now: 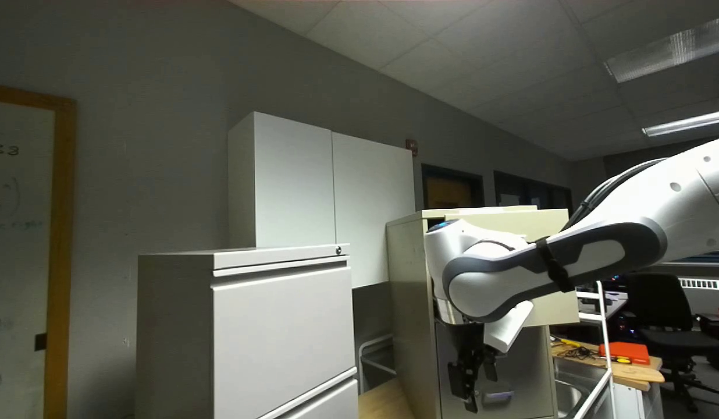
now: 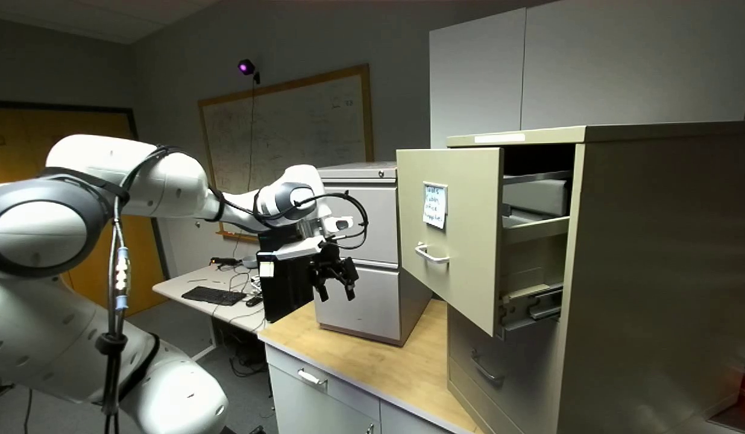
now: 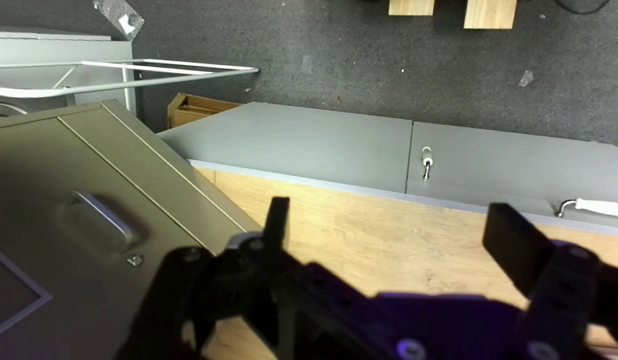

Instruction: Close the top drawer of the right cabinet

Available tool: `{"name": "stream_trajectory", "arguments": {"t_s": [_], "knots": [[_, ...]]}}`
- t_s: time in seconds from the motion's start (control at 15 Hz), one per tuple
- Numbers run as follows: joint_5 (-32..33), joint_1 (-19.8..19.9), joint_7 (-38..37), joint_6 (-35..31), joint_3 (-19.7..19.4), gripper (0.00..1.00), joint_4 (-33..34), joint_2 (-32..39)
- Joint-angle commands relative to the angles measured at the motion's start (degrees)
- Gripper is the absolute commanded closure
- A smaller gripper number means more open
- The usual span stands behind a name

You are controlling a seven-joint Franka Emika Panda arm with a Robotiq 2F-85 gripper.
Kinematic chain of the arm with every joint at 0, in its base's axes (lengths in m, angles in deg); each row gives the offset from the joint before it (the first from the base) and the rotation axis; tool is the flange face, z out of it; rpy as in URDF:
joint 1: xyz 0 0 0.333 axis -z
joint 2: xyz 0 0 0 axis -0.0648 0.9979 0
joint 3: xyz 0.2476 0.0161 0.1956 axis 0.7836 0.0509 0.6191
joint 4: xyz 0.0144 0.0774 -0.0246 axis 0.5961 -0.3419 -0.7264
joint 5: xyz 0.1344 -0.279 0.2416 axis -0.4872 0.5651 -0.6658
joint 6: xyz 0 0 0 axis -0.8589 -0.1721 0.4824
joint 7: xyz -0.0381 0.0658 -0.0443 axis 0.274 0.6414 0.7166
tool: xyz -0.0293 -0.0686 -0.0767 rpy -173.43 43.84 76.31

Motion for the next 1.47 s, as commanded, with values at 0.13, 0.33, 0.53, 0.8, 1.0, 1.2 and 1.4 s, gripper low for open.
{"name": "stream_trajectory", "arguments": {"t_s": [0.13, 0.33, 0.53, 0.8, 1.0, 1.2, 1.4], "knots": [[3.14, -0.39, -5.26, -2.96, 0.77, 0.00, -0.24, -1.63], [8.63, 1.19, -11.40, -7.06, 2.80, 0.27, -0.86, -3.18], [13.53, 2.90, -17.53, -9.66, 3.39, 0.46, -0.56, -5.05], [16.47, 6.60, -24.62, -12.69, 2.43, 0.78, -0.19, -7.94], [17.59, 10.88, -29.84, -16.32, 1.96, 1.00, -0.43, -9.11], [19.19, 15.43, -36.26, -21.86, 2.52, 1.00, 0.01, -8.66], [22.83, 19.60, -44.20, -28.16, 3.83, 1.00, 0.58, -7.86]]}}
